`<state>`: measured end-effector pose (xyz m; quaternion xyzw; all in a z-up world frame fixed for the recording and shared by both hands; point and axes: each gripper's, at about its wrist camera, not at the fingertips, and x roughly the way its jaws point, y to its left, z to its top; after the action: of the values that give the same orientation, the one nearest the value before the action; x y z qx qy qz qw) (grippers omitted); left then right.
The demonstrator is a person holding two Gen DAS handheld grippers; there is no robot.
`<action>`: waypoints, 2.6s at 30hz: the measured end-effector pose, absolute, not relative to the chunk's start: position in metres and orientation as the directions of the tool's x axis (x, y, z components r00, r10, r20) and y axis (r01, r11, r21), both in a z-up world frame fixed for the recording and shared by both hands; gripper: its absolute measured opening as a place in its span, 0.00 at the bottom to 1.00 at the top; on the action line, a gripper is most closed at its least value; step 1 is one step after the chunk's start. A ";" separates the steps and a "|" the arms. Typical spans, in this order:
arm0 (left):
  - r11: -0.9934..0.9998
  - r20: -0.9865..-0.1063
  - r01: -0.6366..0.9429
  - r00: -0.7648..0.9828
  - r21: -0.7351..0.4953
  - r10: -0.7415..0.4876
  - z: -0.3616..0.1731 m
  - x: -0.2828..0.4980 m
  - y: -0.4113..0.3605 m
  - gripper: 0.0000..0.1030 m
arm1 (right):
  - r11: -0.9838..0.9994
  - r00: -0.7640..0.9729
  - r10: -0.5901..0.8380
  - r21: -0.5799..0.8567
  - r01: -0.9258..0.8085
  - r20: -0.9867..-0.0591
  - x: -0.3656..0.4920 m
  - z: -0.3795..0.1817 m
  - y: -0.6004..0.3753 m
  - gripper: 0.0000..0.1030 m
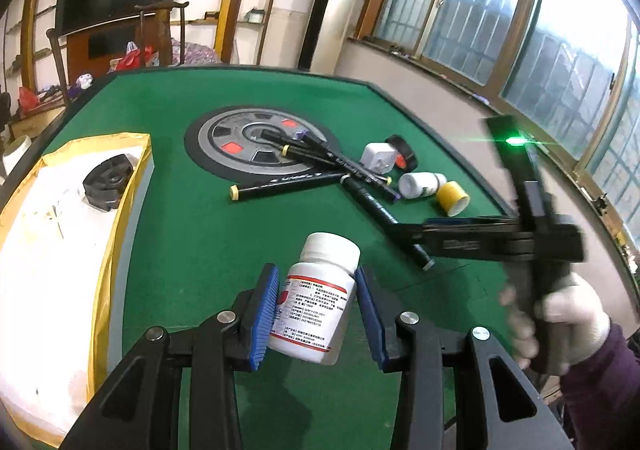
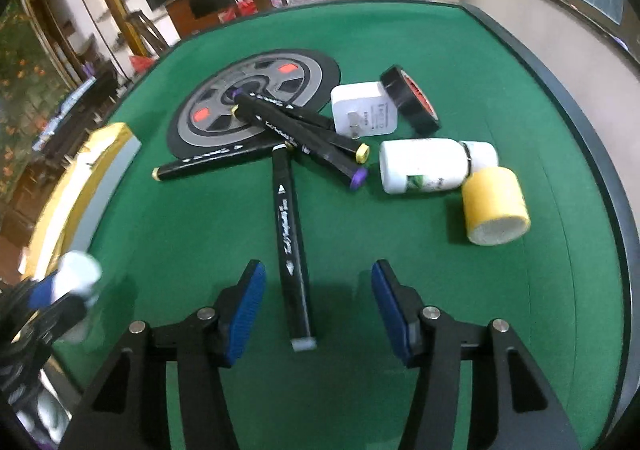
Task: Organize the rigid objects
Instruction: 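Carry the bottle toward the tray with the left while the right grasps a black marker, then release the bottle in the tray with the left while the right drops the marker in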
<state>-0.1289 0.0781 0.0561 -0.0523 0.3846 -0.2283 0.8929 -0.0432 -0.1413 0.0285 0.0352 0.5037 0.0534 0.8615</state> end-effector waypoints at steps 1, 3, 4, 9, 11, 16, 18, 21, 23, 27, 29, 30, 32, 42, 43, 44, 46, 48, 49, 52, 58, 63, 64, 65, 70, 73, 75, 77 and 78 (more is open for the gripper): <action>0.888 -0.662 0.370 0.598 -0.273 -0.452 0.056 -0.129 0.079 0.40 | 0.993 0.480 0.115 0.098 -0.060 -0.870 -0.039 0.026 -0.134 0.53; 0.882 -0.658 0.379 0.593 -0.281 -0.464 0.057 -0.131 0.080 0.40 | 0.995 0.471 0.100 0.079 -0.064 -0.876 -0.031 0.021 -0.121 0.53; 0.880 -0.654 0.380 0.594 -0.284 -0.468 0.058 -0.132 0.081 0.40 | 0.998 0.485 0.063 0.039 -0.058 -0.872 -0.028 0.020 -0.113 0.53; 0.871 -0.644 0.382 0.590 -0.309 -0.487 0.056 -0.137 0.088 0.40 | 0.997 0.495 0.021 -0.019 -0.074 -0.868 -0.030 0.018 -0.086 0.15; 0.875 -0.640 0.369 0.600 -0.313 -0.481 0.057 -0.138 0.093 0.40 | 0.997 0.492 0.031 -0.010 -0.080 -0.870 -0.033 0.019 -0.083 0.14; 0.889 -0.626 0.325 0.631 -0.324 -0.459 0.067 -0.138 0.114 0.40 | 0.988 0.495 0.155 0.121 -0.100 -0.855 -0.050 0.027 -0.090 0.14; 0.905 -0.621 0.300 0.658 -0.302 -0.426 0.073 -0.139 0.126 0.40 | 0.974 0.502 0.228 0.194 -0.119 -0.835 -0.057 0.036 -0.093 0.14; 0.935 -0.627 0.243 0.694 -0.260 -0.354 0.078 -0.135 0.151 0.40 | 0.941 0.506 0.336 0.303 -0.150 -0.794 -0.065 0.052 -0.093 0.14; 0.950 -0.641 0.199 0.702 -0.240 -0.309 0.079 -0.128 0.166 0.40 | 0.919 0.498 0.392 0.359 -0.165 -0.774 -0.066 0.057 -0.090 0.14; 0.973 -0.680 0.114 0.699 -0.200 -0.222 0.074 -0.111 0.196 0.40 | 0.863 0.464 0.500 0.465 -0.197 -0.731 -0.060 0.068 -0.074 0.14; 0.983 -0.707 0.068 0.687 -0.169 -0.169 0.070 -0.101 0.208 0.40 | 0.827 0.437 0.557 0.522 -0.211 -0.706 -0.053 0.073 -0.063 0.14; 0.986 -0.721 0.050 0.676 -0.162 -0.153 0.068 -0.096 0.215 0.40 | 0.813 0.424 0.577 0.542 -0.215 -0.698 -0.051 0.075 -0.058 0.14; 0.990 -0.755 0.010 0.646 -0.141 -0.114 0.060 -0.086 0.228 0.40 | 0.778 0.384 0.624 0.589 -0.220 -0.680 -0.041 0.076 -0.041 0.14; 0.982 -0.862 -0.176 0.506 -0.065 0.034 0.016 -0.026 0.277 0.41 | 0.742 0.242 0.669 0.613 -0.272 -0.702 -0.007 0.071 0.059 0.14; 0.980 -0.867 -0.187 0.496 -0.064 0.038 0.013 -0.023 0.281 0.41 | 0.750 0.227 0.659 0.600 -0.279 -0.717 -0.005 0.068 0.074 0.14; 0.978 -0.872 -0.194 0.489 -0.074 0.032 0.011 -0.020 0.283 0.41 | 0.756 0.217 0.650 0.591 -0.283 -0.728 -0.003 0.065 0.083 0.14; 0.976 -0.867 -0.192 0.498 -0.103 0.006 0.012 -0.022 0.289 0.42 | 0.779 0.207 0.618 0.554 -0.295 -0.759 0.000 0.060 0.102 0.15; 0.973 -0.853 -0.195 0.522 -0.121 -0.001 0.016 -0.031 0.294 0.46 | 0.792 0.189 0.593 0.524 -0.313 -0.783 0.002 0.055 0.122 0.14; 0.971 -0.841 -0.192 0.541 -0.144 -0.018 0.020 -0.037 0.298 0.48 | 0.793 0.180 0.588 0.518 -0.320 -0.788 0.001 0.053 0.129 0.14; 0.962 -0.793 -0.190 0.608 -0.195 -0.041 0.040 -0.061 0.309 0.56 | 0.792 0.150 0.578 0.506 -0.342 -0.802 0.001 0.047 0.150 0.14; 0.940 -0.691 -0.247 0.722 -0.237 0.015 0.076 -0.100 0.330 0.71 | 0.832 0.178 0.491 0.399 -0.385 -0.853 0.005 0.039 0.187 0.17; 0.928 -0.661 -0.266 0.750 -0.260 0.030 0.084 -0.109 0.335 0.76 | 0.826 0.188 0.495 0.392 -0.404 -0.849 0.006 0.036 0.188 0.20; 0.929 -0.661 -0.267 0.750 -0.255 0.034 0.085 -0.110 0.332 0.78 | 0.821 0.194 0.505 0.399 -0.408 -0.841 0.004 0.038 0.186 0.22; 0.931 -0.663 -0.266 0.748 -0.250 0.035 0.084 -0.110 0.330 0.78 | 0.819 0.209 0.511 0.397 -0.415 -0.834 0.000 0.042 0.182 0.26; 0.936 -0.677 -0.252 0.736 -0.247 0.020 0.083 -0.112 0.317 0.78 | 0.837 0.354 0.490 0.316 -0.446 -0.797 -0.021 0.072 0.154 0.50; 0.944 -0.648 -0.259 0.759 -0.205 0.067 0.091 -0.121 0.304 0.79 | 0.891 0.553 0.389 0.149 -0.429 -0.737 -0.047 0.096 0.121 0.62; 0.947 -0.583 -0.259 0.806 -0.189 0.104 0.098 -0.134 0.293 0.82 | 0.941 0.717 0.272 0.019 -0.339 -0.641 -0.068 0.107 0.094 0.86; 0.949 -0.525 -0.264 0.840 -0.171 0.139 0.107 -0.143 0.277 1.00 | 0.970 0.799 0.198 -0.003 -0.242 -0.568 -0.081 0.108 0.067 0.97; 0.952 -0.506 -0.257 0.851 -0.168 0.140 0.110 -0.146 0.271 1.00 | 0.980 0.814 0.169 0.005 -0.200 -0.556 -0.084 0.105 0.048 0.97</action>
<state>-0.1460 0.2712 0.1097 -0.1153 0.2521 0.1040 0.9552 -0.0842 0.0483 0.1054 -0.0267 0.2895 0.0968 0.9519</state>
